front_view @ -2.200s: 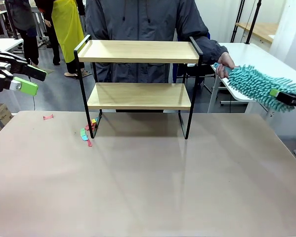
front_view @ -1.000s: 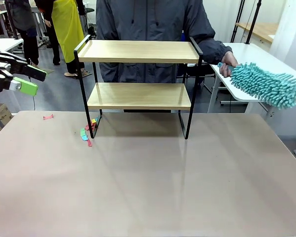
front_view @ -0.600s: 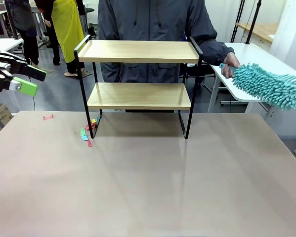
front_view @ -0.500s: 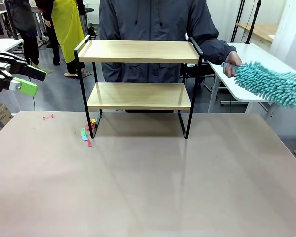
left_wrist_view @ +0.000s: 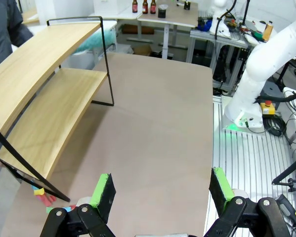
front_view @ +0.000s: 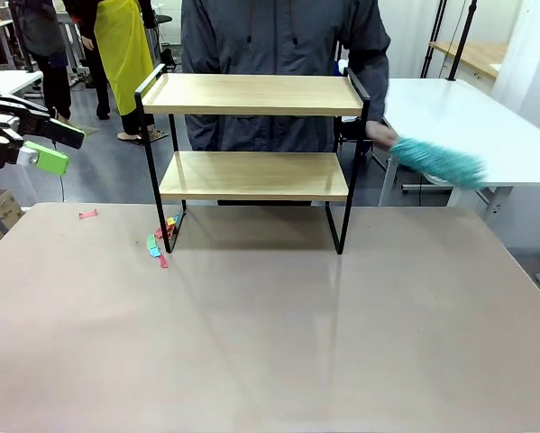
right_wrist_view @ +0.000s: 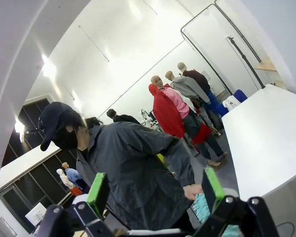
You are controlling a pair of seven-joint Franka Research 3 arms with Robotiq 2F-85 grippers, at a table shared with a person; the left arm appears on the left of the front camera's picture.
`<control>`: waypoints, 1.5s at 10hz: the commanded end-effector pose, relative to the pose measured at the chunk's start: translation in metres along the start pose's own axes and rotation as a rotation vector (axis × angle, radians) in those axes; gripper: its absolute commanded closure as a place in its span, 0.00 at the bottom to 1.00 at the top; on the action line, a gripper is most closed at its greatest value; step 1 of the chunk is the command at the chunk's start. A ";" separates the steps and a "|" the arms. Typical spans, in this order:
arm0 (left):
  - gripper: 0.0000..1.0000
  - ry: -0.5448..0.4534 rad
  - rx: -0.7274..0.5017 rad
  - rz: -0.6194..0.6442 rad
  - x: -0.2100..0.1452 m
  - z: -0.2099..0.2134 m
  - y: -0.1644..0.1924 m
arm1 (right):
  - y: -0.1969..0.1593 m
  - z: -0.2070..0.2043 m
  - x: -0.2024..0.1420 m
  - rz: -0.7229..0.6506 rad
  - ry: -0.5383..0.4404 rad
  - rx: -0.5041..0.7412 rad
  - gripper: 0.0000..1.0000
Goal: Clean the shelf.
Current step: Hand the Duster back to the human.
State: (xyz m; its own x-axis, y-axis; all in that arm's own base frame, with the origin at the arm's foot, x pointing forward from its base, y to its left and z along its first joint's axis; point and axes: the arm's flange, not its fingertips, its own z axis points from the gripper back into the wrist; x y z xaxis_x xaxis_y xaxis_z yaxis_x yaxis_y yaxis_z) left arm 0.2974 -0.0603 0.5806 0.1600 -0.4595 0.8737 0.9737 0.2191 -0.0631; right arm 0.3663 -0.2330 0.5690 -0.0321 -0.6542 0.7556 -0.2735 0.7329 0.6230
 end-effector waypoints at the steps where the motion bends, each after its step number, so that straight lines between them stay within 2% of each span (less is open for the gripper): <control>1: 0.00 -0.028 -0.005 -0.016 0.001 -0.003 0.002 | 0.002 0.003 -0.001 0.004 0.001 -0.003 0.00; 15: 0.00 -0.028 -0.005 -0.016 0.001 -0.003 0.002 | 0.002 0.003 -0.001 0.004 0.001 -0.003 0.00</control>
State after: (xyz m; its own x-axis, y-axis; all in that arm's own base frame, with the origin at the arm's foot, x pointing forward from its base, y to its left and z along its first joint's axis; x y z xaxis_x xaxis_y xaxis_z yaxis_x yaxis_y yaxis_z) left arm 0.2975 -0.0602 0.5807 0.1583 -0.4593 0.8740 0.9739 0.2185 -0.0616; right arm 0.3663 -0.2330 0.5689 -0.0320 -0.6543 0.7556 -0.2734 0.7329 0.6230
